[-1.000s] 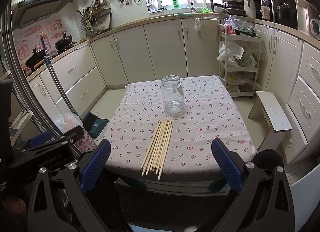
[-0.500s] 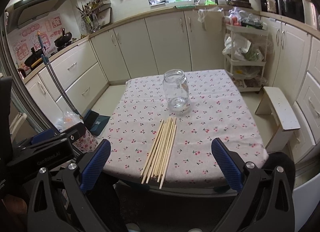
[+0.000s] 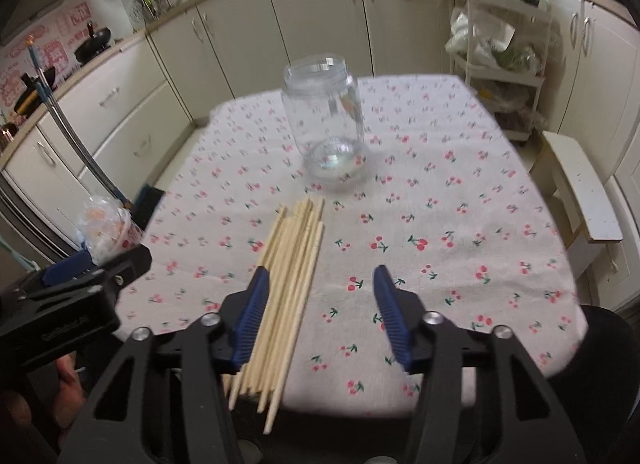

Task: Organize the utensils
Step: 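Close the right gripper on one wooden chopstick while the left gripper grasps another, then lift the held chopsticks with both grippers and carry them over the glass jar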

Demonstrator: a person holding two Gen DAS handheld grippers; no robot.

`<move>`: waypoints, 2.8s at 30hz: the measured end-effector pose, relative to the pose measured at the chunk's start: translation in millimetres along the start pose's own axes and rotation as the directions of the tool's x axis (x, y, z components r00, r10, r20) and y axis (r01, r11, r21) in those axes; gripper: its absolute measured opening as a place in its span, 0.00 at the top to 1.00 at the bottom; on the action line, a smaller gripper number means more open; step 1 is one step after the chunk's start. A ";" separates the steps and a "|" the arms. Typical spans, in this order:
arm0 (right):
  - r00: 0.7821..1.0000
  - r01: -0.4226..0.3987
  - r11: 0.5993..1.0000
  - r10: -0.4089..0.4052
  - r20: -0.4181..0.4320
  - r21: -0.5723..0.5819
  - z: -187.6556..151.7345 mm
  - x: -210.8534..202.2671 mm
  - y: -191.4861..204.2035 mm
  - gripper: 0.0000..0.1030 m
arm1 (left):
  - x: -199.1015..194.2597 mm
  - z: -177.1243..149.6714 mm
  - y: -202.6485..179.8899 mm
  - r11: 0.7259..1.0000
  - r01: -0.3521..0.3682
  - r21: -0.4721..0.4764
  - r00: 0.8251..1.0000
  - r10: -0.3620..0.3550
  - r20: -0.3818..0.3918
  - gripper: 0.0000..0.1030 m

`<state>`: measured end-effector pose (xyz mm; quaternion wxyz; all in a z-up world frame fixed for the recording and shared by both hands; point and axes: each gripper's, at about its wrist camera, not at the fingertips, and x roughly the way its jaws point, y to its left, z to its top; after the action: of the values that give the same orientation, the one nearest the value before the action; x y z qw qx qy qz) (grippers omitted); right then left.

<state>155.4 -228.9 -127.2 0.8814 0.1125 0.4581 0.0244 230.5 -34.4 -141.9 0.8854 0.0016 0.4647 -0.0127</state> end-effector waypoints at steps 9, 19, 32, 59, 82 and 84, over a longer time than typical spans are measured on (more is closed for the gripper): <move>0.995 0.019 0.999 -0.024 -0.102 -0.046 -6.3 57.0 4.7 0.64 | 37.2 1.8 -11.3 1.000 -0.005 0.025 0.999 0.006 -0.050 0.08; 0.993 0.069 0.988 -0.082 -0.084 -0.141 -3.4 72.1 3.6 0.64 | 63.2 -1.7 -29.0 0.997 0.005 0.076 0.997 0.001 -0.079 0.08; 0.991 0.091 0.972 -0.110 -0.074 -0.215 13.2 79.5 -20.1 0.90 | 97.7 4.1 -51.7 0.990 -0.001 0.143 0.996 0.014 -0.087 0.08; 0.993 -0.002 0.988 -0.017 -0.118 -0.155 29.0 90.4 -31.1 0.92 | 119.0 20.2 -70.9 0.979 0.074 0.190 0.995 -0.061 -0.076 0.67; 0.992 -0.051 0.994 0.040 -0.124 -0.092 28.6 89.7 -41.2 0.94 | 112.8 38.3 -57.6 0.960 0.223 0.168 0.968 -0.198 -0.155 0.95; 0.989 -0.087 0.995 0.081 -0.125 -0.042 28.0 88.1 -48.1 0.94 | 96.3 44.7 -56.3 0.958 0.226 0.174 0.971 -0.209 -0.114 0.95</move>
<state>226.3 -267.8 -192.9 0.8521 0.1090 0.5057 0.0792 320.6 -93.4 -195.2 0.8517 0.0336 0.5000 -0.1532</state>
